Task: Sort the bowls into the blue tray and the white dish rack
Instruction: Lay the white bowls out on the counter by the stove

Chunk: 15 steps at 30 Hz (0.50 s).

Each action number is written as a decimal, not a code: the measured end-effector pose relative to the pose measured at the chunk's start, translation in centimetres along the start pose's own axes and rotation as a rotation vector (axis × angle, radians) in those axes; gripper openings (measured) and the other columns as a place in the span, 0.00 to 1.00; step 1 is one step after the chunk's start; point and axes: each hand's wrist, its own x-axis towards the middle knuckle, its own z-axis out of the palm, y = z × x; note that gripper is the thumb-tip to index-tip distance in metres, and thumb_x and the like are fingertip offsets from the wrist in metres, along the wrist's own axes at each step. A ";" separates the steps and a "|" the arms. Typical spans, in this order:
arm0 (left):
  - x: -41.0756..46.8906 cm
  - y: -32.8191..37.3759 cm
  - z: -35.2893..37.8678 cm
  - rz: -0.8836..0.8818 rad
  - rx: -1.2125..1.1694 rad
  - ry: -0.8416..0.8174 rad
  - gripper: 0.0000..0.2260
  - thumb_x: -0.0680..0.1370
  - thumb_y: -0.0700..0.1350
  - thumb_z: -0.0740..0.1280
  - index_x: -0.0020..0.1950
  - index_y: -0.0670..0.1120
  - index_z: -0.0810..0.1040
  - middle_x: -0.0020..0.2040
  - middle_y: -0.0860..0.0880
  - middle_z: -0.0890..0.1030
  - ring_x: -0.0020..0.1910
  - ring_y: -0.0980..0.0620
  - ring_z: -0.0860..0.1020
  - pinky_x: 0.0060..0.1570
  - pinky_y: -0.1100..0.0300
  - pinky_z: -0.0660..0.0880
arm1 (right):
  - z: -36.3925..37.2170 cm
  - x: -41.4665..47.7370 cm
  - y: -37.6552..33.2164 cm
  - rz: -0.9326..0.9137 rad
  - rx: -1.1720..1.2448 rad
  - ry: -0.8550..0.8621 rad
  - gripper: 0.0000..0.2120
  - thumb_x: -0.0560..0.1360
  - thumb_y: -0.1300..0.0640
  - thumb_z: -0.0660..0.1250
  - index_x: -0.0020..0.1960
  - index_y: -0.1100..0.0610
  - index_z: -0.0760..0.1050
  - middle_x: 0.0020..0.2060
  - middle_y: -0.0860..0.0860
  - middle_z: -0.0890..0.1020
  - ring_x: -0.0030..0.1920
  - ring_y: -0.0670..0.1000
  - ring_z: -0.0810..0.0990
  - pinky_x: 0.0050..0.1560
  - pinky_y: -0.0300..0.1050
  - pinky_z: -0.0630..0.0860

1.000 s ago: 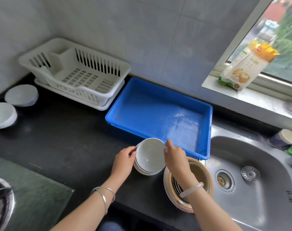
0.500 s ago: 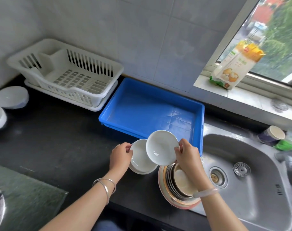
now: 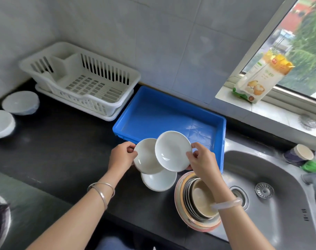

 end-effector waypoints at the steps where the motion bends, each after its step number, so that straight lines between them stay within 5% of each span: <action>1: 0.4 -0.2 -0.8 -0.011 -0.026 0.021 0.06 0.73 0.38 0.67 0.47 0.47 0.80 0.39 0.54 0.78 0.40 0.54 0.78 0.35 0.57 0.80 | 0.2 0.4 -0.7 -0.012 0.015 -0.008 0.05 0.78 0.59 0.61 0.52 0.54 0.73 0.33 0.52 0.82 0.24 0.41 0.79 0.27 0.28 0.71; 6: 1.9 -2.4 -5.6 -0.122 -0.162 0.155 0.10 0.73 0.36 0.67 0.52 0.48 0.79 0.40 0.56 0.77 0.40 0.58 0.76 0.25 0.68 0.74 | 2.9 2.5 -4.5 -0.064 0.087 -0.077 0.03 0.77 0.59 0.61 0.50 0.53 0.72 0.37 0.53 0.82 0.23 0.42 0.80 0.29 0.30 0.72; 9: 2.4 -4.6 -8.5 -0.233 -0.294 0.258 0.14 0.74 0.34 0.65 0.56 0.45 0.80 0.41 0.55 0.78 0.39 0.56 0.77 0.29 0.64 0.76 | 5.7 3.8 -7.0 -0.085 0.099 -0.131 0.03 0.77 0.58 0.61 0.48 0.50 0.71 0.38 0.52 0.82 0.24 0.43 0.81 0.29 0.37 0.73; 15: 3.1 -9.6 -14.3 -0.329 -0.472 0.503 0.16 0.74 0.33 0.65 0.62 0.41 0.76 0.48 0.49 0.77 0.45 0.49 0.77 0.33 0.62 0.76 | 12.8 6.4 -12.4 -0.094 0.175 -0.271 0.03 0.76 0.61 0.61 0.45 0.54 0.70 0.42 0.52 0.80 0.23 0.44 0.81 0.23 0.28 0.70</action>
